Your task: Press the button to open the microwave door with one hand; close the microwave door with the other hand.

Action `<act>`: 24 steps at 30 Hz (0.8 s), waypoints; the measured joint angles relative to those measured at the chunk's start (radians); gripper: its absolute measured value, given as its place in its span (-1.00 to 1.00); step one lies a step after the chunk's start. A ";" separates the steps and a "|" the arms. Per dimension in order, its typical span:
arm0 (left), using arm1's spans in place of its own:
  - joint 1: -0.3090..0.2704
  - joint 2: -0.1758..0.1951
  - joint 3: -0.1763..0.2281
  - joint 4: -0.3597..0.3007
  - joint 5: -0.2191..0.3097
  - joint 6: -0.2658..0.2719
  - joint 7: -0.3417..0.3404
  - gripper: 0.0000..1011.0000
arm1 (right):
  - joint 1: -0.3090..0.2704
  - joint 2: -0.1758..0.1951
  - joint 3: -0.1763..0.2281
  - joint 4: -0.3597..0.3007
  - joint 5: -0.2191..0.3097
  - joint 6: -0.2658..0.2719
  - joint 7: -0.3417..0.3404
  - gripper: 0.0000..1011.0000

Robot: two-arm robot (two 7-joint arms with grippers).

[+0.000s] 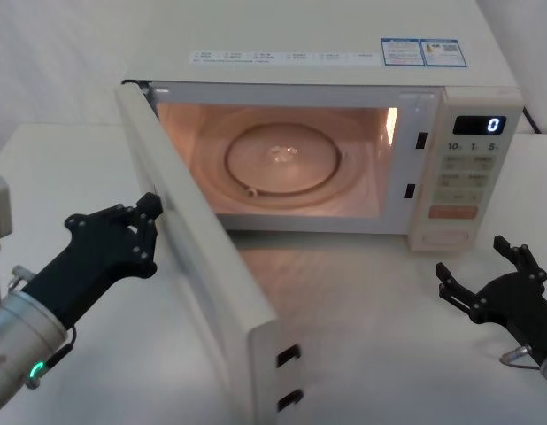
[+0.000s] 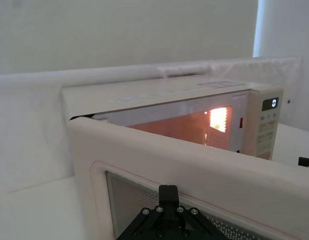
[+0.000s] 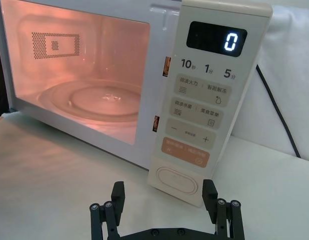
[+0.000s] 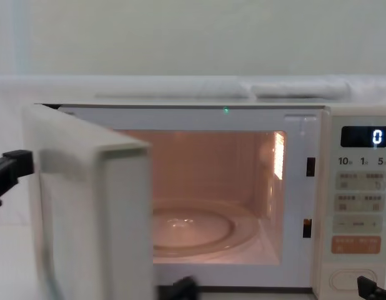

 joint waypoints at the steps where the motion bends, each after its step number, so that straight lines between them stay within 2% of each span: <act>1: -0.014 0.003 0.012 0.006 0.001 0.001 0.000 -1.00 | 0.000 0.000 0.000 0.000 0.000 0.000 0.000 0.98; 4: -0.041 0.009 0.034 0.018 0.005 0.004 0.001 -1.00 | 0.000 0.000 0.000 0.000 0.000 0.000 0.000 0.98; 11: -0.145 0.015 0.121 0.067 0.019 0.016 0.000 -1.00 | 0.000 0.000 0.000 0.000 0.000 0.000 0.000 0.98; 24: -0.286 -0.022 0.250 0.142 0.052 0.040 0.014 -1.00 | 0.000 0.000 0.000 0.000 0.000 0.000 0.000 0.98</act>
